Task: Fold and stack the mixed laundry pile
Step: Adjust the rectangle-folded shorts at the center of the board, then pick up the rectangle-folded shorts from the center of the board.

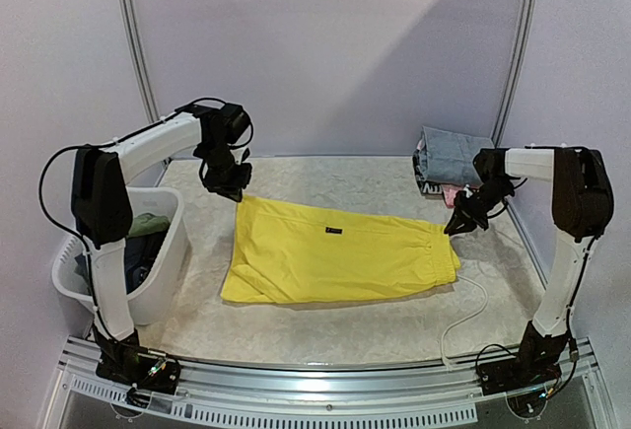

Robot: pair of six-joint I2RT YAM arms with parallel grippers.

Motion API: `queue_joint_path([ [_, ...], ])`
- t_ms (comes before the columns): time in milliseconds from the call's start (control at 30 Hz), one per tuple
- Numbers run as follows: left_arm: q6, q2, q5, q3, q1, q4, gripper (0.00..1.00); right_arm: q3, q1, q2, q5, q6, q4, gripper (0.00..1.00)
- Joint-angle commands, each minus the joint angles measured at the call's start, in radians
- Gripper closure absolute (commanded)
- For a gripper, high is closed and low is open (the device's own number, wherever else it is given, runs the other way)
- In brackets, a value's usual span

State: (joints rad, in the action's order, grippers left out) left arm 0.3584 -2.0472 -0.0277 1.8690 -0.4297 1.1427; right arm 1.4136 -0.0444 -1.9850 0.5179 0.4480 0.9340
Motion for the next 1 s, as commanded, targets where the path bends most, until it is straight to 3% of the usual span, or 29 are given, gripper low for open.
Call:
queue_joint_path([
  [0, 0.064, -0.045, -0.056, -0.004, 0.009, 0.015, 0.84, 0.047, 0.003, -0.025, 0.023, -0.007, -0.014, 0.75],
  [100, 0.109, -0.048, -0.12, 0.041, -0.012, 0.027, 0.51, 0.09, 0.004, -0.025, 0.012, -0.021, -0.001, 0.54],
  [200, 0.104, -0.022, -0.213, 0.078, -0.074, 0.021, 0.23, 0.08, 0.003, 0.022, -0.015, -0.026, -0.028, 0.25],
  [267, 0.08, -0.009, -0.253, 0.086, -0.117, 0.015, 0.17, 0.032, 0.003, 0.079, -0.02, -0.031, -0.064, 0.07],
  [333, 0.034, 0.004, -0.271, 0.078, -0.167, -0.005, 0.17, -0.044, 0.004, 0.132, -0.002, -0.032, -0.121, 0.01],
  [600, -0.258, 0.01, -0.27, 0.063, -0.463, -0.187, 0.21, -0.293, 0.004, 0.24, 0.05, -0.008, -0.169, 0.01],
  [667, -0.329, -0.011, -0.245, 0.076, -0.527, -0.244, 0.22, -0.366, 0.003, 0.263, 0.084, 0.009, -0.216, 0.05],
  [833, -0.431, -0.108, -0.138, 0.183, -0.639, -0.309, 0.25, -0.479, 0.003, 0.271, 0.159, 0.058, -0.313, 0.35],
  [967, -0.39, -0.195, -0.123, 0.276, -0.665, -0.263, 0.3, -0.543, -0.003, 0.255, 0.202, 0.084, -0.388, 0.68],
])
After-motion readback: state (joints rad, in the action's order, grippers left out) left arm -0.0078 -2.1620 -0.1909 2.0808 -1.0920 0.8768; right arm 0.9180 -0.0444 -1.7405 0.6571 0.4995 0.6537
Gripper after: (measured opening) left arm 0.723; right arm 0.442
